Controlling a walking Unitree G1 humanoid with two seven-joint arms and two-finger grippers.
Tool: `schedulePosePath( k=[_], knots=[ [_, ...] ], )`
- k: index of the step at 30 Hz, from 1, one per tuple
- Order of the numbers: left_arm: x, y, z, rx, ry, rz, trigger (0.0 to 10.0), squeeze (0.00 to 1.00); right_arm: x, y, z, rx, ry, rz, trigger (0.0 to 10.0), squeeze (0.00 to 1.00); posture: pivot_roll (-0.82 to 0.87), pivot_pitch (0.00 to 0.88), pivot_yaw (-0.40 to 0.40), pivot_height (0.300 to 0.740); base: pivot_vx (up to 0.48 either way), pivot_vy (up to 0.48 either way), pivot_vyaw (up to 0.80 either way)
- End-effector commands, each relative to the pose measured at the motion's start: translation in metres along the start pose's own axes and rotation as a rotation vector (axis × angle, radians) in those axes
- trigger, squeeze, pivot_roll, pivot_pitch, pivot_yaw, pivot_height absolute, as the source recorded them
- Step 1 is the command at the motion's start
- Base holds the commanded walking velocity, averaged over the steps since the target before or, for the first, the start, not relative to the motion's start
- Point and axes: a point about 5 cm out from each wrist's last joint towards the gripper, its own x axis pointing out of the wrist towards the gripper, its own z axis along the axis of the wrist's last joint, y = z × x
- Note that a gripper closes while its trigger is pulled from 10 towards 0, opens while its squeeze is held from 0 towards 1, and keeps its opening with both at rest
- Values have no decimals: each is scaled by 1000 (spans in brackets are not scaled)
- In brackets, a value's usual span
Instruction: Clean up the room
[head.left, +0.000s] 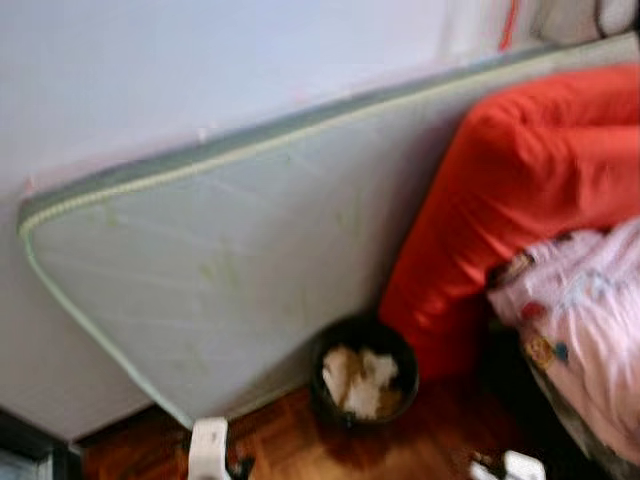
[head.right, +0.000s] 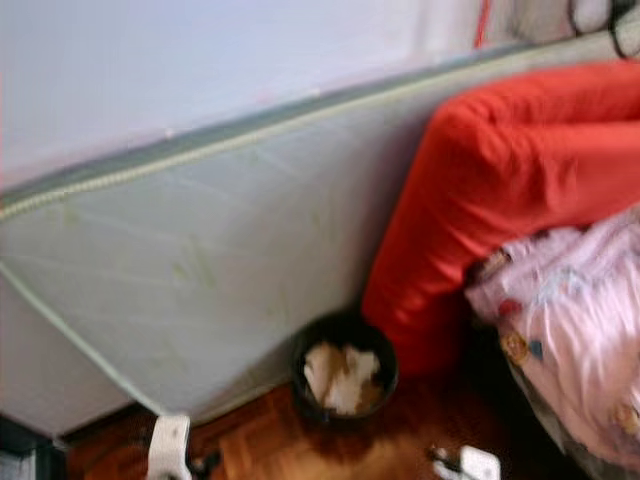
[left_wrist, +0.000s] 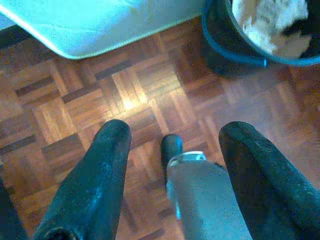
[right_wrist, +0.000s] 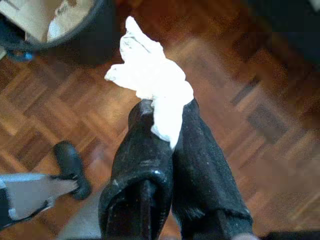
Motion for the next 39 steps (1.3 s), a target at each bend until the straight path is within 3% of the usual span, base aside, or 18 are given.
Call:
schedulePosePath(
  k=[1, 13, 19, 22, 28, 34, 39],
  knots=[
    [-3, 11, -7, -15, 27, 35, 10000, 0, 3, 9, 6, -10, -22, 25, 10000, 0, 58, 55, 13, 740, 296, 0, 775],
    [-4, 16, -8, -30, 23, 54, 10000, 0, 3, 10, 6, -72, -11, 41, 10000, 0, 52, 39, 20, 740, 296, 0, 65],
    [-4, 15, -7, -30, 11, 51, 10000, 0, 2, 8, 6, -47, -27, 22, 10000, 0, 53, 40, 19, 740, 247, 0, 0],
    [-2, 15, 3, -14, -33, 40, 10000, 0, 2, 10, 8, -35, -63, 52, 10000, 0, 62, 56, 16, 740, 0, 0, 0],
    [5, -4, 47, 39, -205, -49, 10000, 0, 0, 16, 15, -42, -146, 158, 10000, 0, 83, 83, 16, 740, 0, 0, 0],
    [5, -9, 57, 36, -256, -69, 10000, 0, -1, 18, 16, -46, -163, 182, 10000, 0, 103, 94, 16, 740, 0, 0, 0],
    [2, -12, 76, 28, -388, -92, 10000, 0, -4, 19, 16, -73, -213, 226, 10000, 0, 141, 125, 15, 740, 0, 0, 0]
  ],
)
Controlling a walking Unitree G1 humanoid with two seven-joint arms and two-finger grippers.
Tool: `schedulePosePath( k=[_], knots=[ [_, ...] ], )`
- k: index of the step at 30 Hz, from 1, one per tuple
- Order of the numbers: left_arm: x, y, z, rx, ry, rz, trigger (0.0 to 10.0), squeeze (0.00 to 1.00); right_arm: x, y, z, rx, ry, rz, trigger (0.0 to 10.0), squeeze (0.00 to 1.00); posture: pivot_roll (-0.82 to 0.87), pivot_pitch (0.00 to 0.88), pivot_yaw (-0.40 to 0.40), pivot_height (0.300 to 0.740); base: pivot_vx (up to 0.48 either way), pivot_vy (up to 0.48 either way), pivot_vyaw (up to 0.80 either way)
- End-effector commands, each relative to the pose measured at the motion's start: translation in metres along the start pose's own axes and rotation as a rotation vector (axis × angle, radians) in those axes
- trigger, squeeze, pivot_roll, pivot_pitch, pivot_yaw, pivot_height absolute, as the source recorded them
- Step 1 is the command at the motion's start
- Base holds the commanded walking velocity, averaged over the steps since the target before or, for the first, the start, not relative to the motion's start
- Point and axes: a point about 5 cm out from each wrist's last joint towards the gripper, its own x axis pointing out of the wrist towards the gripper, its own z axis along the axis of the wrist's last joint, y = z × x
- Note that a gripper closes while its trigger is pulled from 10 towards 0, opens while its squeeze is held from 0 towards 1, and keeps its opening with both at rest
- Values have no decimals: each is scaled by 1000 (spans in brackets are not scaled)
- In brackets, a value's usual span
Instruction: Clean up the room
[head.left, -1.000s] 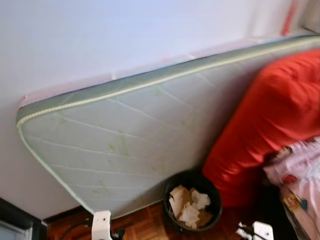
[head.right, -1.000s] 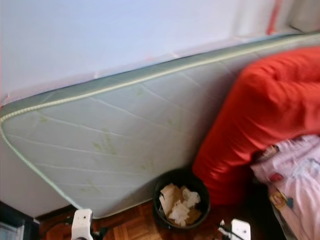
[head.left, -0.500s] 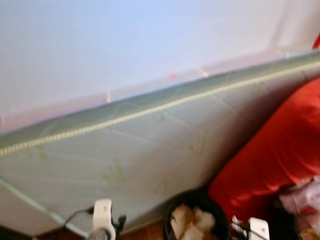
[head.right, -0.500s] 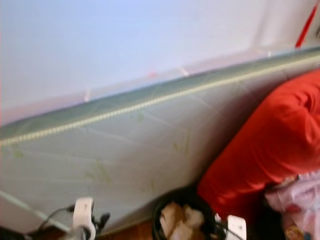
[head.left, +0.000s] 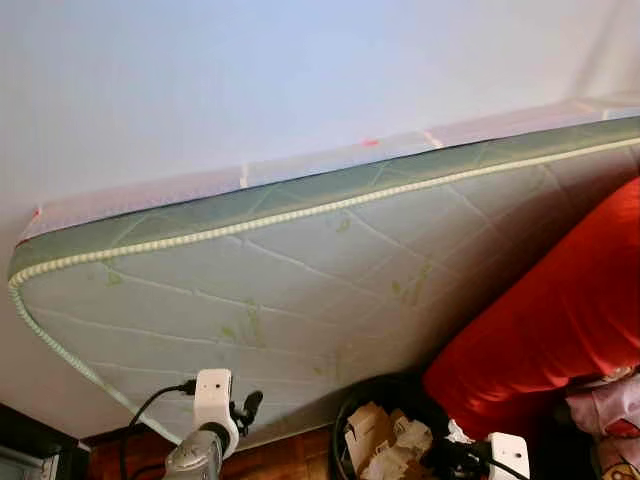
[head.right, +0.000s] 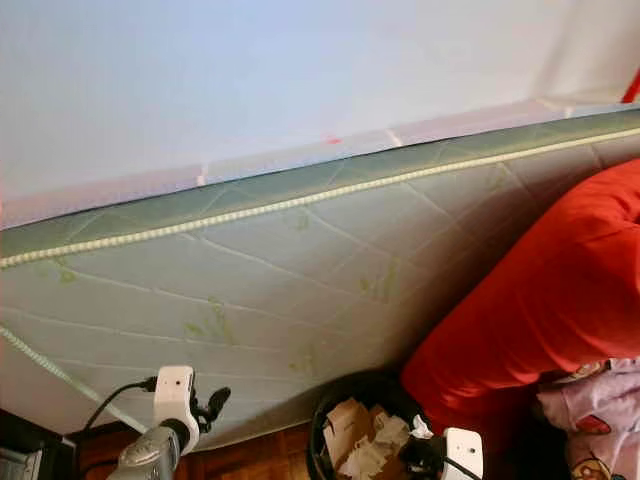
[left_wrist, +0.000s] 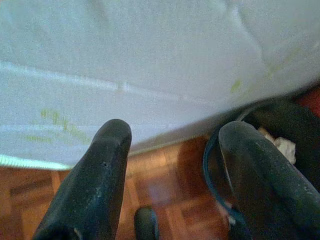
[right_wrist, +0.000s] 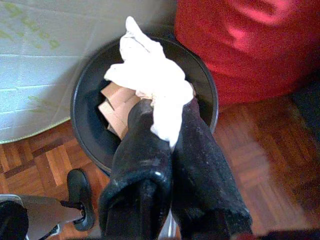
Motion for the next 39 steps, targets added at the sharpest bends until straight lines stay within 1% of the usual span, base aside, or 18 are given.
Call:
schedulePosePath(
  k=[1, 6, 9, 10, 11, 12, 16, 18, 20, 22, 23, 26, 27, 29, 31, 33, 36, 39],
  knots=[
    [1, 0, 11, -8, -82, -4, 10000, 0, -3, 1, -3, -10, -22, 14, 10000, 0, 144, 127, 15, 740, 0, 0, 0],
    [0, -1, 18, -11, -132, -12, 10000, 0, -5, 0, -2, -6, -50, 15, 10000, 0, 156, 134, 14, 740, 0, 0, 0],
    [-2, -6, 24, -3, -198, -32, 10000, 0, -7, -1, -1, -4, -92, 5, 10000, 0, 160, 140, 9, 740, 0, 0, 0],
    [-6, -10, 25, 1, -241, -42, 10000, 0, 41, 46, 91, -16, -245, 55, 10000, 0, 163, 144, 3, 740, 0, 0, 0],
    [-6, -10, 25, 1, -241, -42, 10000, 0, 41, 46, 91, -16, -245, 55, 10000, 0, 163, 144, 3, 740, 0, 0, 0],
    [-9, -11, 23, -2, -253, -42, 10000, 0, 53, 70, 131, -22, -307, 81, 10000, 0, 164, 147, 1, 740, 0, 0, 0],
    [-14, -13, 18, -5, -261, -39, 10000, 0, 49, 67, 116, -2, -290, 90, 10000, 0, 162, 153, -3, 740, 0, 0, 0],
    [-15, -13, 17, -5, -261, -39, 10000, 0, 49, 66, 113, 4, -287, 90, 10000, 0, 163, 153, -3, 740, 0, 0, 0],
    [-15, -11, 14, -9, -250, -29, 10000, 0, 47, 64, 107, 29, -283, 90, 10000, 0, 163, 155, -3, 740, 0, 0, 0],
    [-15, -7, 19, 23, -264, -35, 10000, 0, 46, 63, 98, 32, -262, 106, 10000, 0, 143, 151, -1, 740, 0, 0, 0],
    [-15, -6, 21, 20, -271, -34, 10000, 0, 45, 63, 96, 26, -253, 111, 10000, 0, 143, 151, -1, 740, 0, 0, 0],
    [-14, -2, 21, 21, -265, -24, 10000, 0, 44, 57, 78, 15, -159, 76, 10000, 0, 141, 141, 1, 740, 0, 0, 0],
    [-14, -1, 20, 18, -258, -24, 10000, 0, 42, 54, 69, 2, -103, 64, 10000, 0, 137, 137, 5, 740, 0, 0, 0],
    [-14, -3, 20, 19, -251, -30, 10000, 0, 41, 51, 59, -42, -45, 55, 10000, 0, 143, 134, 3, 740, 0, 0, 0],
    [-13, -3, 20, 20, -252, -33, 10000, 0, 40, 50, 55, -53, -25, 51, 10000, 0, 149, 132, 3, 740, 0, 0, 0],
    [-14, -3, 22, 17, -255, -31, 10000, 0, 40, 49, 53, -20, -4, 37, 10000, 0, 149, 128, 3, 740, 0, 0, 0],
    [-15, -2, 24, 20, -258, -30, 10000, 0, 43, 51, 57, -19, 14, 19, 10000, 0, 152, 124, 5, 740, 0, 0, 0],
    [-14, -1, 27, 22, -261, -29, 10000, 0, 44, 52, 61, -42, 20, 12, 10000, 0, 150, 119, 10, 740, 0, 0, 0]
  ],
)
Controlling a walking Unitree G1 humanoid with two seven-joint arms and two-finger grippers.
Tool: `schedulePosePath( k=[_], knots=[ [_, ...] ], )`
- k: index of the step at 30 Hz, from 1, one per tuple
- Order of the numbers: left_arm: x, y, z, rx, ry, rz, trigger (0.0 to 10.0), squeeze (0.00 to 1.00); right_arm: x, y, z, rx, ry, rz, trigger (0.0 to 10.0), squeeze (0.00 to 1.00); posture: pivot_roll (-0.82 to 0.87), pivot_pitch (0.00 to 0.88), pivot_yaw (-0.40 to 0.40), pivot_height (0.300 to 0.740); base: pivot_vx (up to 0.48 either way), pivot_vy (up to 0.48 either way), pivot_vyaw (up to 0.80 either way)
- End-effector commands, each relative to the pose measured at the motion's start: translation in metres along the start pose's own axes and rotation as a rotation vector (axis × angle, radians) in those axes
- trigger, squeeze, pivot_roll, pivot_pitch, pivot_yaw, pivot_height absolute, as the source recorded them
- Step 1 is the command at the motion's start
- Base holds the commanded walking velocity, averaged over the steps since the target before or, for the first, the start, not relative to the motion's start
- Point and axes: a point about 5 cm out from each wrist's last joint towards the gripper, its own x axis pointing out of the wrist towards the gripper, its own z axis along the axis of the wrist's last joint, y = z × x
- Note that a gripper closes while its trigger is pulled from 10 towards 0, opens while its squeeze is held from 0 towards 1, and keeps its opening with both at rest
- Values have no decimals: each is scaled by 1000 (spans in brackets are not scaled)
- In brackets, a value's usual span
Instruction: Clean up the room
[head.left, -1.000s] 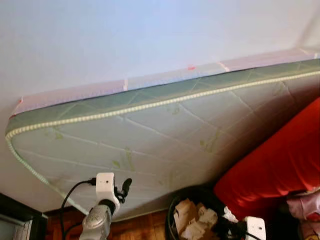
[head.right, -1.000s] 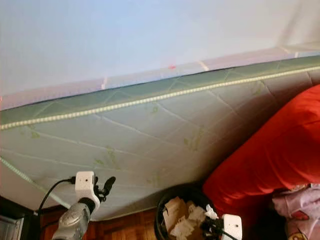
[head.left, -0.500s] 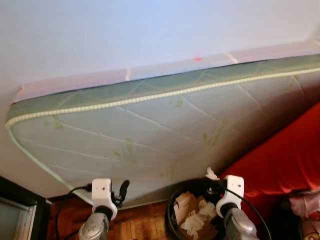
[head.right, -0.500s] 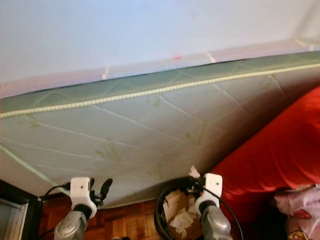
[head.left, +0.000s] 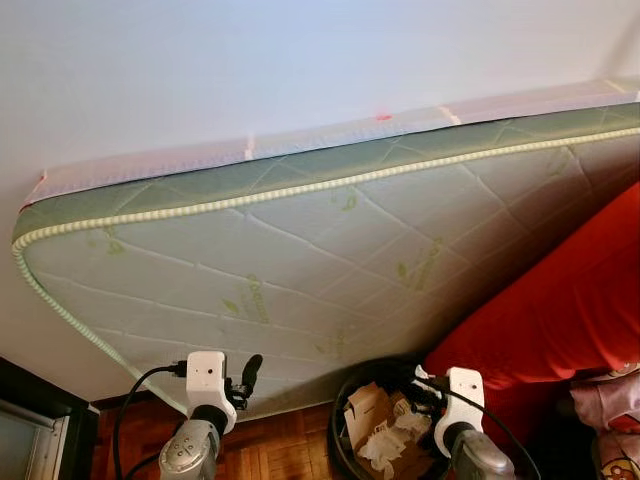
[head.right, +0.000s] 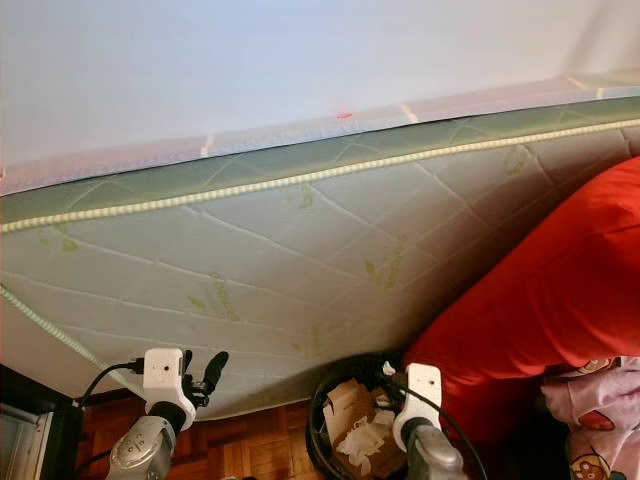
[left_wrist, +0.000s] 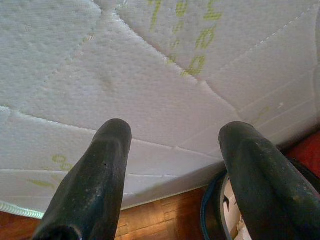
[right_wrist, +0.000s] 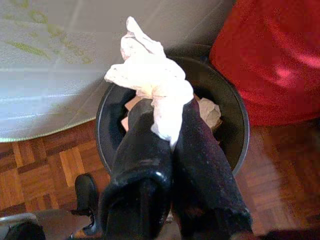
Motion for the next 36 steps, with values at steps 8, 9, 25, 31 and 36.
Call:
schedulePosePath(
  k=[8, 9, 25, 31, 36],
  knots=[
    [1, 5, 2, -4, 11, 5, 10000, 0, -2, -2, -8, -27, 38, -18, 10000, 0, 157, 122, 8, 740, 0, 0, 0],
    [1, 5, 2, -4, 11, 6, 10000, 0, -2, -3, -8, -24, 34, -20, 10000, 0, 157, 122, 8, 740, 0, 0, 0],
    [3, 3, 3, -8, 17, 4, 10000, 0, -3, -11, -4, -41, 24, -45, 10000, 1000, 156, 127, -1, 740, 0, 0, 0],
    [3, 3, 3, -9, 18, 3, 10000, 0, -5, -22, -3, -57, 26, -44, 10000, 1000, 154, 131, -2, 740, 0, 0, 0],
    [3, 2, 3, -12, 15, 8, 10000, 0, -5, -17, -5, -51, 30, -36, 10000, 1000, 155, 132, -7, 740, 0, 0, 0]
  ],
)
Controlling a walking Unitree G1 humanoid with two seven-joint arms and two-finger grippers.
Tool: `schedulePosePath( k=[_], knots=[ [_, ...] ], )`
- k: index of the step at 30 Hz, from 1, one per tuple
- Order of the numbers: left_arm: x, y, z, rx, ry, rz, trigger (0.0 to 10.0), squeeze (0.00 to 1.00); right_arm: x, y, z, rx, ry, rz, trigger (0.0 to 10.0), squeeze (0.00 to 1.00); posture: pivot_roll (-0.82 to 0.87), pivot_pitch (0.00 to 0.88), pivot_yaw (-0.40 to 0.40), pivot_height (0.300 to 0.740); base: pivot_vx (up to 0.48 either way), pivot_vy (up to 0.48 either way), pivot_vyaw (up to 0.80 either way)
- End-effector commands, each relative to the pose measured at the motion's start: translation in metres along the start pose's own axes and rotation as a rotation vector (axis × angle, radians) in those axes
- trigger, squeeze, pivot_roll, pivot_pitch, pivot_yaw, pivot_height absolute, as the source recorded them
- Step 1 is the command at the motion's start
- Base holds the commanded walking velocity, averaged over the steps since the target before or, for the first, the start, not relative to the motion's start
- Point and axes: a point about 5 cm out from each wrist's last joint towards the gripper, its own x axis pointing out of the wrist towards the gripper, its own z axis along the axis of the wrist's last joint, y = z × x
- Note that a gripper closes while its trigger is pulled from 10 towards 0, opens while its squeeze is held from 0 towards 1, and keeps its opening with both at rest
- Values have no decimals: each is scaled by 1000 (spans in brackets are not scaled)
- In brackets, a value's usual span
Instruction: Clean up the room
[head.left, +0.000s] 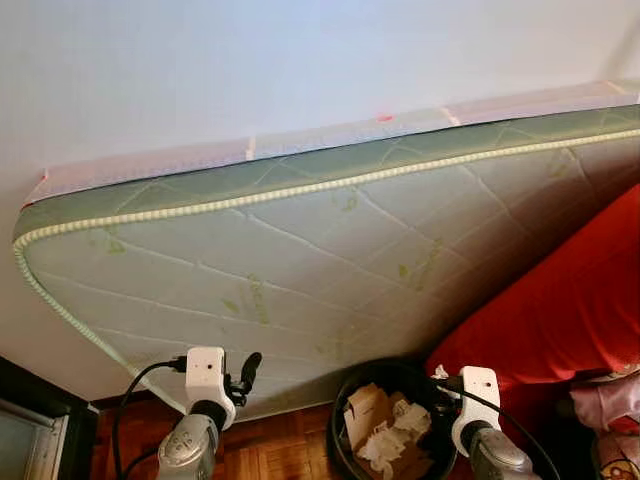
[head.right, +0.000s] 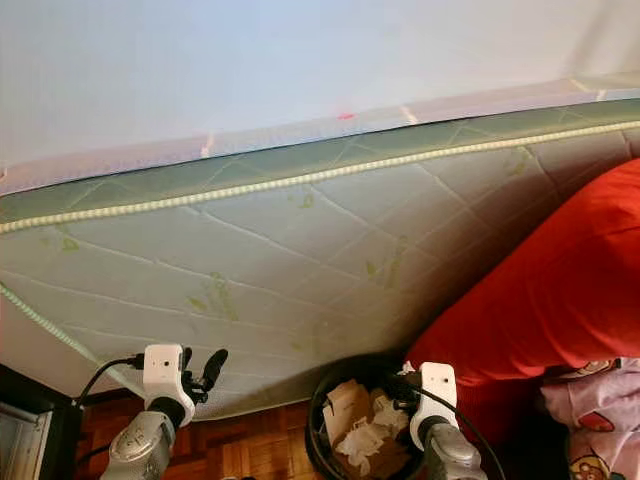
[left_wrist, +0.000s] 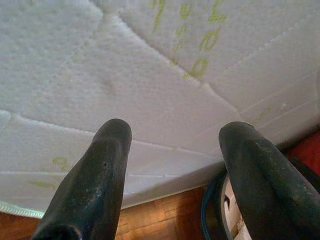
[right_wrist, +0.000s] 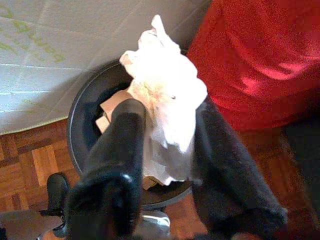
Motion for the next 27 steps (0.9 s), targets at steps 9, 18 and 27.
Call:
schedulePosePath(
  k=[9, 18, 27],
  knots=[
    [-1, 0, -1, -20, 7, 9, 10000, 0, 2, 26, -7, 17, 17, 49, 10000, 1000, 153, 133, -11, 740, 0, 0, 0],
    [-1, -1, -1, -22, 8, 13, 10000, 0, 5, 27, 0, -8, 20, 46, 10000, 1000, 153, 133, -13, 740, 0, 0, 0],
    [1, -2, -1, -26, 10, 16, 10000, 0, 5, 26, 2, -23, 25, 56, 10000, 1000, 152, 130, -18, 740, 0, 0, 0]
  ],
)
